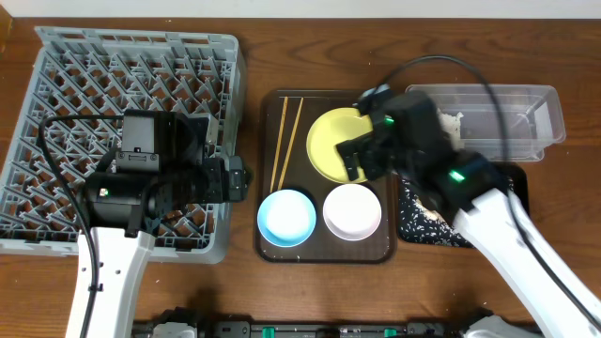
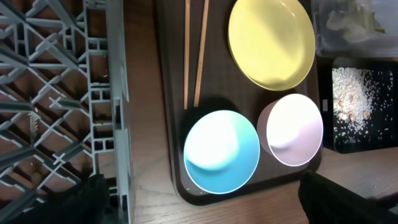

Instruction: Sort waste into correct bins and load items into the dishwasher

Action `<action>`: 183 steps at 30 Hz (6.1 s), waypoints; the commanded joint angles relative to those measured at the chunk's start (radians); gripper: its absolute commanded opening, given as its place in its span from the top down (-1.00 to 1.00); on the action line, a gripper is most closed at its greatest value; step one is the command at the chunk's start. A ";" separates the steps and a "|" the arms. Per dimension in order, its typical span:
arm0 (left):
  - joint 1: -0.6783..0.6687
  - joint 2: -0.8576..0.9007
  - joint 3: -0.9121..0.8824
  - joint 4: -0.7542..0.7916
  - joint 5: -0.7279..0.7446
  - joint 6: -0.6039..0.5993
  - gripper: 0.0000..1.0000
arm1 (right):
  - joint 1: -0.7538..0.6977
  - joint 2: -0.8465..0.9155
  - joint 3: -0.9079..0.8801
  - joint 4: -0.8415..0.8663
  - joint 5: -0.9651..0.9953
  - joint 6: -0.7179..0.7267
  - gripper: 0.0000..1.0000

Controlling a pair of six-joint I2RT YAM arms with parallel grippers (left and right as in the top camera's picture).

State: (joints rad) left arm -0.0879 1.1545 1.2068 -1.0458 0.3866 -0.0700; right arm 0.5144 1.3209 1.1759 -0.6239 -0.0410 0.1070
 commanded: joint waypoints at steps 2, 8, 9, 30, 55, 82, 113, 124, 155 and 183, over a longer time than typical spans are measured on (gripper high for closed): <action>-0.003 -0.003 0.022 0.000 0.002 0.010 -0.96 | -0.033 -0.226 -0.020 0.010 0.182 -0.106 -0.99; -0.003 -0.003 0.022 0.000 0.002 0.010 -0.96 | -0.148 -0.501 -0.228 0.166 0.199 -0.116 -0.99; -0.003 -0.003 0.022 0.000 0.002 0.010 -0.96 | -0.177 -0.555 -0.290 0.213 0.196 -0.116 -0.99; -0.003 -0.003 0.022 0.000 0.002 0.010 -0.96 | -0.340 -1.280 -1.111 0.531 0.114 -0.111 -0.98; -0.003 -0.003 0.022 0.000 0.002 0.010 -0.96 | -0.338 -1.311 -1.170 0.557 0.118 -0.112 -0.99; -0.298 0.309 0.013 0.376 -0.191 -0.135 -0.66 | -0.338 -1.311 -1.170 0.557 0.118 -0.112 -0.99; -0.337 0.872 0.013 0.639 -0.365 -0.153 0.32 | -0.338 -1.310 -1.170 0.557 0.118 -0.112 -0.99; -0.337 0.700 0.040 0.591 -0.365 -0.152 -0.01 | -0.338 -1.310 -1.170 0.557 0.118 -0.112 -0.98; -0.378 0.884 0.037 0.586 -0.364 0.051 0.56 | -0.338 -1.310 -1.170 0.557 0.118 -0.112 -0.99; -0.190 0.394 0.124 0.255 -0.426 0.039 0.85 | -0.338 -1.310 -1.170 0.557 0.118 -0.112 -0.98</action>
State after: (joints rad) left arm -0.3370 1.5543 1.3285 -0.7624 0.0128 -0.0254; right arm 0.1875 0.0147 0.0082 -0.0639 0.0784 0.0055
